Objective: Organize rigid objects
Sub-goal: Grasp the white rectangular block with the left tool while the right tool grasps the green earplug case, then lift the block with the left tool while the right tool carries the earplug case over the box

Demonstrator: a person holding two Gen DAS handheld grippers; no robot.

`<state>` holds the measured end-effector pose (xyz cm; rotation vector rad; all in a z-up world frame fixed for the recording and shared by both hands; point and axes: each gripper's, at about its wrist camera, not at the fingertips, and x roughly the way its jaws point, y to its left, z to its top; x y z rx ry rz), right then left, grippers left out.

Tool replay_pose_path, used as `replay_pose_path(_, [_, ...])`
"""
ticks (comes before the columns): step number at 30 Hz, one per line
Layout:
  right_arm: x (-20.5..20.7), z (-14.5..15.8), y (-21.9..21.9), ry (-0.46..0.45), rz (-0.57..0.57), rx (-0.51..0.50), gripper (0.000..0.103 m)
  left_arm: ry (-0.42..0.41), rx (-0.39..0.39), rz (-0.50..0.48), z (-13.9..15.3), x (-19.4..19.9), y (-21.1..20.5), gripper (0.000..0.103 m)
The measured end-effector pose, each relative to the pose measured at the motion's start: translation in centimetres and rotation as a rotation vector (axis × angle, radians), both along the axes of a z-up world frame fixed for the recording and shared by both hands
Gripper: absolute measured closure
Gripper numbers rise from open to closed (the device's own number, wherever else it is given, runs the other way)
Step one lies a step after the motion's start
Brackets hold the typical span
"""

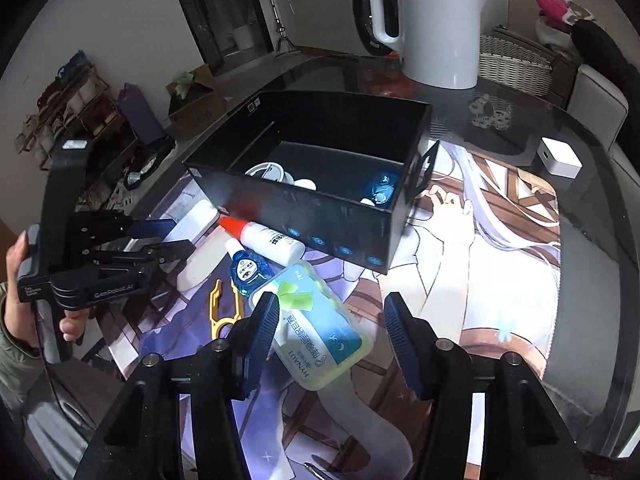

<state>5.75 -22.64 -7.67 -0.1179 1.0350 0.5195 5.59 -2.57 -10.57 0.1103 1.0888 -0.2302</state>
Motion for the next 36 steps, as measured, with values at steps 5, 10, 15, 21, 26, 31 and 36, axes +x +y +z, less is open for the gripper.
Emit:
replay_pose_path(5, [0.1, -2.1, 1.9, 0.002, 0.039, -0.044, 0.046, -0.005, 0.007, -0.010, 0.2, 0.0, -0.8, 0.065])
replay_pose_path(10, [0.0, -2.3, 2.5, 0.014, 0.062, -0.044, 0.036, -0.013, 0.005, -0.007, 0.2, 0.4, -0.7, 0.065])
replay_pose_path(15, [-1.2, -3.7, 4.1, 0.030, 0.101, -0.133, 0.042, -0.026, 0.025, 0.003, 0.1, 0.3, -0.7, 0.056])
replay_pose_path(21, [-1.1, -3.3, 3.9, 0.095, 0.045, -0.135, 0.046, -0.016, 0.011, 0.040, -0.2, 0.5, 0.5, 0.042])
replay_pose_path(26, [-1.0, -3.3, 4.0, 0.090, 0.028, -0.155, 0.046, -0.026, 0.048, -0.007, 0.3, 0.2, -0.9, 0.065])
replay_pose_path(31, [-1.1, -3.0, 3.9, 0.071, 0.017, -0.151, 0.047, -0.037, 0.039, -0.007, 0.7, 0.1, -0.7, 0.066])
replay_pose_path(36, [-1.8, -0.9, 2.2, 0.013, -0.012, -0.099, 0.047, -0.096, 0.034, -0.012, 2.6, -0.8, -0.4, 0.066])
